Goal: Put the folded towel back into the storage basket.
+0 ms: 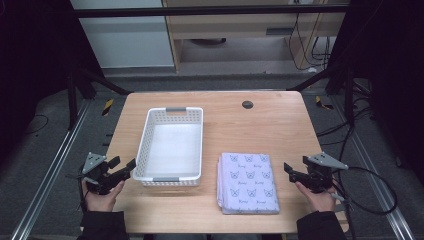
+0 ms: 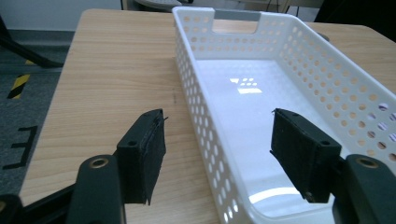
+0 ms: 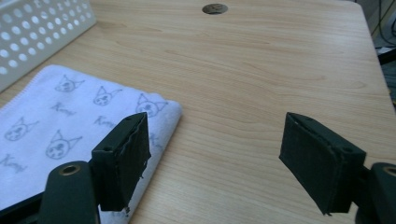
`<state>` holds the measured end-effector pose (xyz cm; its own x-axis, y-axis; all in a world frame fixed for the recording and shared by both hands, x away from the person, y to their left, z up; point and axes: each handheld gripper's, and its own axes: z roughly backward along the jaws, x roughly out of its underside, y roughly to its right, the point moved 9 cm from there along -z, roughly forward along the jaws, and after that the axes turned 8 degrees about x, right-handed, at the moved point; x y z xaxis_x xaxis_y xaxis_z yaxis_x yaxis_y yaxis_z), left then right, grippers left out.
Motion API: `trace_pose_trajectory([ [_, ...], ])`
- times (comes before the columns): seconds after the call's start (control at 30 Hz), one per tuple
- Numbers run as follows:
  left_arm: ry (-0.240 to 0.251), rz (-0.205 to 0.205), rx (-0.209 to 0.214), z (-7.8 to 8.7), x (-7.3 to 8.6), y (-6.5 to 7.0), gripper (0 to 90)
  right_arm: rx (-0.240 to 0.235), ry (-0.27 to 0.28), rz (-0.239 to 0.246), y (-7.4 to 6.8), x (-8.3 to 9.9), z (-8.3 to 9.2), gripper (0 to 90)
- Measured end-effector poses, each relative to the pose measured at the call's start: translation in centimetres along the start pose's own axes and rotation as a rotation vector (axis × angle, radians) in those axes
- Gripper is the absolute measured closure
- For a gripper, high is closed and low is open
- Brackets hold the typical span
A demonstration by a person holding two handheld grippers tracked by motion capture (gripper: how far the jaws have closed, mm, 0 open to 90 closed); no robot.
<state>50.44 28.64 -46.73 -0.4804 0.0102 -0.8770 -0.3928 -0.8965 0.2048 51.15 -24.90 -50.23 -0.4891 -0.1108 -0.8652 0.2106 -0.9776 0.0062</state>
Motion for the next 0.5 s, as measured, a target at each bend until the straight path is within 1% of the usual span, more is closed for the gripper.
trace_pose_trajectory([
  [0.03,-0.002,-0.005,0.003,-0.1,0.0,0.3,34.0,-0.009,-0.001,-0.009,-0.1,0.0,0.0,25.0],
  [0.1,-0.008,-0.024,0.006,-0.2,0.0,0.8,34.0,-0.018,-0.001,-0.012,-0.3,-0.1,0.1,25.5],
  [0.2,-0.013,-0.038,0.026,-0.3,-0.1,1.7,34.1,-0.025,0.004,0.001,-0.6,-0.3,0.2,26.3],
  [0.27,-0.012,-0.043,0.035,-0.4,-0.2,2.3,34.1,-0.035,0.009,-0.008,-0.7,-0.5,0.3,26.7],
  [0.33,-0.012,-0.051,0.044,-0.4,-0.3,2.8,34.1,-0.032,0.021,0.003,-0.7,-0.7,0.4,27.5],
  [0.4,-0.009,-0.059,0.045,-0.5,-0.4,3.4,34.6,-0.037,0.042,-0.002,-0.9,-1.0,0.6,28.8],
  [0.43,-0.011,-0.062,0.048,-0.5,-0.4,3.6,34.6,-0.037,0.057,0.002,-0.9,-1.2,0.7,29.9],
  [0.47,-0.011,-0.062,0.048,-0.5,-0.4,3.6,34.6,-0.037,0.057,0.002,-0.9,-1.2,0.7,29.9],
  [0.5,-0.008,-0.071,0.051,-0.6,-0.4,4.1,34.9,-0.042,0.067,0.003,-1.2,-1.6,0.8,31.3],
])
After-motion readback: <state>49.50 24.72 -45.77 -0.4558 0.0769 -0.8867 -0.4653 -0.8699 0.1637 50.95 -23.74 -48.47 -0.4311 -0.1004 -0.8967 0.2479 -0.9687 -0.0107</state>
